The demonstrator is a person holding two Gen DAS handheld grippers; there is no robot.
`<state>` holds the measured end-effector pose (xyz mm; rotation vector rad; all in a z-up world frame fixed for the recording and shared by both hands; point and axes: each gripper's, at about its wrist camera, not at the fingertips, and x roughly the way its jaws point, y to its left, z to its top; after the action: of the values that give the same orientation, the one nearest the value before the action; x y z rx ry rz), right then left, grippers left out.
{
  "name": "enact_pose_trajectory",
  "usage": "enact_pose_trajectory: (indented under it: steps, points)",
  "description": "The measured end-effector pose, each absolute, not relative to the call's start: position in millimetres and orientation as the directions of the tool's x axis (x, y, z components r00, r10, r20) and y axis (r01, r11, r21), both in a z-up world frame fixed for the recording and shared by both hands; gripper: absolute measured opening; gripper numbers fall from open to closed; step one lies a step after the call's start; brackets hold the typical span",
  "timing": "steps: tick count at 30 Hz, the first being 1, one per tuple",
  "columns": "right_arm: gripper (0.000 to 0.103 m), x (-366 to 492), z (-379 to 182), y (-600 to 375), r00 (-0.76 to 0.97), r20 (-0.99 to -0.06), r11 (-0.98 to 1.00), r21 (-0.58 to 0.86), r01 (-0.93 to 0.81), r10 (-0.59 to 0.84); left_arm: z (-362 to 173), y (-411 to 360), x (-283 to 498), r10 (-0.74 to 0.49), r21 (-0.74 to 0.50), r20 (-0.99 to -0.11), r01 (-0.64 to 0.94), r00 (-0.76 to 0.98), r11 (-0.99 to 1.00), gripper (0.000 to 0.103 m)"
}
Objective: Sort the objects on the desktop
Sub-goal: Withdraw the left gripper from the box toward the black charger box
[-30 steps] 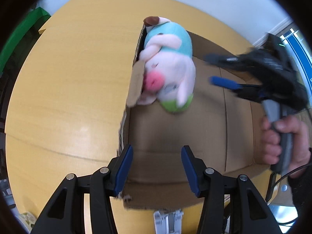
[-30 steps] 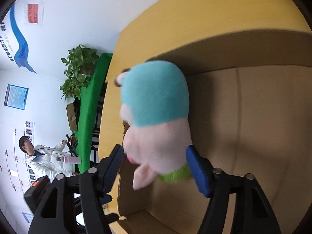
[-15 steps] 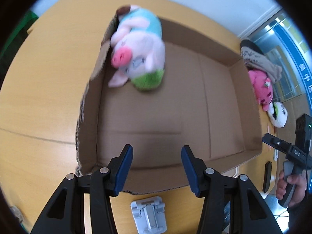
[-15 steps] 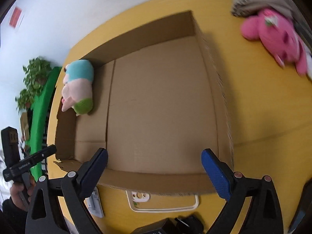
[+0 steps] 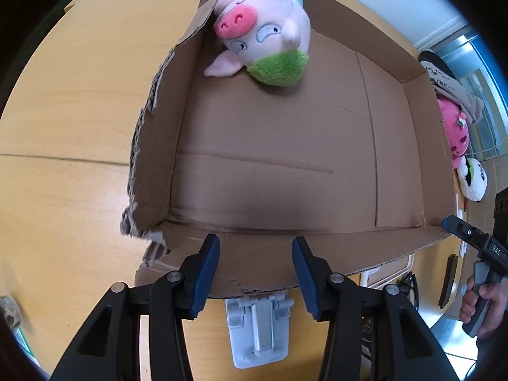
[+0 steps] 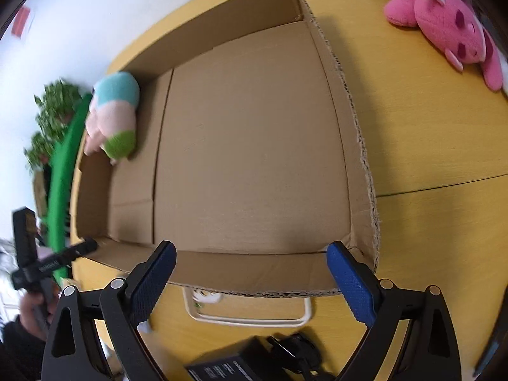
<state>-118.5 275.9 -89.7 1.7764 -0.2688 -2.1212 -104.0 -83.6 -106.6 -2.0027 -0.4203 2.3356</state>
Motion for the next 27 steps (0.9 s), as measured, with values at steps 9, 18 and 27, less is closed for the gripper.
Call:
enact_pose_trajectory:
  steps: [9, 18, 27]
  points:
    - [0.098, -98.0, -67.8, 270.9, -0.191, -0.914, -0.924, 0.318, 0.211, -0.358, -57.7, -74.9, -77.1, 0.062, -0.099, -0.944, 0.098, -0.323, -0.990, 0.047]
    - [0.098, -65.4, 5.0, 234.3, -0.330, -0.861, -0.907, 0.290, 0.306, -0.386, 7.3, -78.0, -54.9, 0.077, -0.154, -0.874, 0.124, -0.479, -0.980, 0.065]
    - [0.032, -28.2, 35.5, 231.2, -0.401, -0.839, -0.916, 0.252, 0.313, -0.367, 3.4, -49.8, -25.5, 0.168, -0.206, -0.887, 0.043, -0.431, -0.978, 0.017]
